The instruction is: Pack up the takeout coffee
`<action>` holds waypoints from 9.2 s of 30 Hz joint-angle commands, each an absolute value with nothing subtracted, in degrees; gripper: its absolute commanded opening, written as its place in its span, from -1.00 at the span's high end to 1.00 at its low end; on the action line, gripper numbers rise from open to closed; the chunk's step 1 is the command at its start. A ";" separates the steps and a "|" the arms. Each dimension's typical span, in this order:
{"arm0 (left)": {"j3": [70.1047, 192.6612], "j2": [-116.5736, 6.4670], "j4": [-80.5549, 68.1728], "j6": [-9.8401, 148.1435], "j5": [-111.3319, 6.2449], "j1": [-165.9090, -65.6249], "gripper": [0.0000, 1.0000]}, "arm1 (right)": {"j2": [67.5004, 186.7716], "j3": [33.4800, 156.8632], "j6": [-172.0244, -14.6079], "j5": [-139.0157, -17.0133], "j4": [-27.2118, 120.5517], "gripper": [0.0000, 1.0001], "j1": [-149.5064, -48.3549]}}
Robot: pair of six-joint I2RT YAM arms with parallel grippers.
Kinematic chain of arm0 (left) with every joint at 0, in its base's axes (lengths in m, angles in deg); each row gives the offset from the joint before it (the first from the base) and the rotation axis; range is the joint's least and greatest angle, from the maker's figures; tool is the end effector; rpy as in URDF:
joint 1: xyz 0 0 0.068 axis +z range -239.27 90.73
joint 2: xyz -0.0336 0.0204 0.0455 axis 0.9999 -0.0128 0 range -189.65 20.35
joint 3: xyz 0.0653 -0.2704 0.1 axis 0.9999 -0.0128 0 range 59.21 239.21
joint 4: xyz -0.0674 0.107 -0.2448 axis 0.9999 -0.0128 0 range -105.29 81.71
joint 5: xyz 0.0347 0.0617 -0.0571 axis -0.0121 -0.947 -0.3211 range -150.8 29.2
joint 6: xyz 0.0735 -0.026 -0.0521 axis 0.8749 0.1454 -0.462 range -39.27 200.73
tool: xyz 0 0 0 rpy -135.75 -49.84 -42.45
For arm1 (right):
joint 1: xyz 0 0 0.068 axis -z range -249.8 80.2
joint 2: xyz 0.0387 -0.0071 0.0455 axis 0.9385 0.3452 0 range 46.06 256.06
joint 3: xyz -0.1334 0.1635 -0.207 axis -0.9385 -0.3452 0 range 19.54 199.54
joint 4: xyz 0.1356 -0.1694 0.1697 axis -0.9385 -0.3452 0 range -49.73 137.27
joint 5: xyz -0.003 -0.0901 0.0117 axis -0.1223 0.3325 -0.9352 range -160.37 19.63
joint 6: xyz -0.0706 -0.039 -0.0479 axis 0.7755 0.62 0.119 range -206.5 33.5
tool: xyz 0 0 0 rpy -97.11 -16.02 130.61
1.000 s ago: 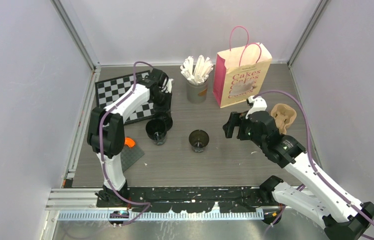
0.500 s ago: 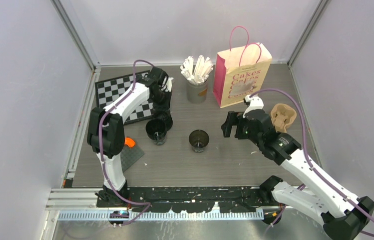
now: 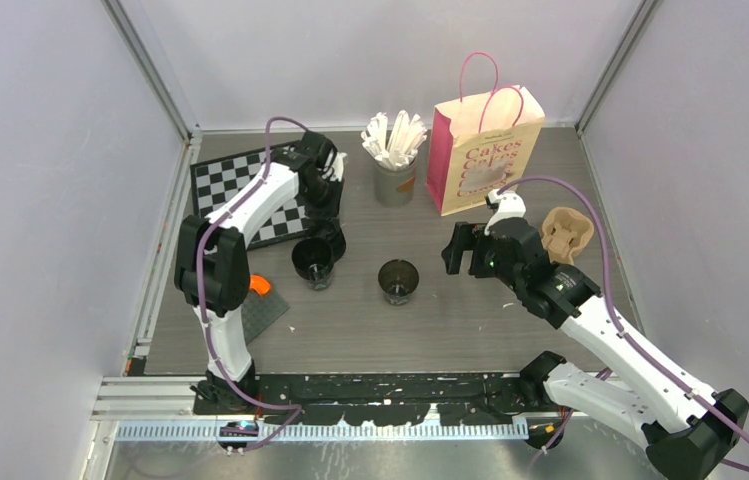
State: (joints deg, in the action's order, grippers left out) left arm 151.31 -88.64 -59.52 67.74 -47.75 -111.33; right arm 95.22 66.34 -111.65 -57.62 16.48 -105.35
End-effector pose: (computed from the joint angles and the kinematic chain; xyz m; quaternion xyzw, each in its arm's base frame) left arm 0.3988 -0.1823 0.2221 0.0986 0.9707 -0.1632 0.1461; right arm 0.1942 0.1157 0.2947 -0.0265 0.8752 0.1548 0.4576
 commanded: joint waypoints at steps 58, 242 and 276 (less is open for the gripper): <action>105.47 -34.32 8.58 2.56 -16.97 -118.11 1.00 | 98.05 47.84 -79.58 -97.93 91.35 -0.99 -114.50; 108.70 -6.98 -54.64 63.15 -69.16 -124.13 -1.00 | 146.46 111.81 -111.75 -58.53 -13.84 -0.68 -122.18; 108.78 -7.08 -54.70 63.31 -69.34 -124.16 -0.99 | 149.25 113.79 -110.76 -57.89 -15.29 -0.69 -122.71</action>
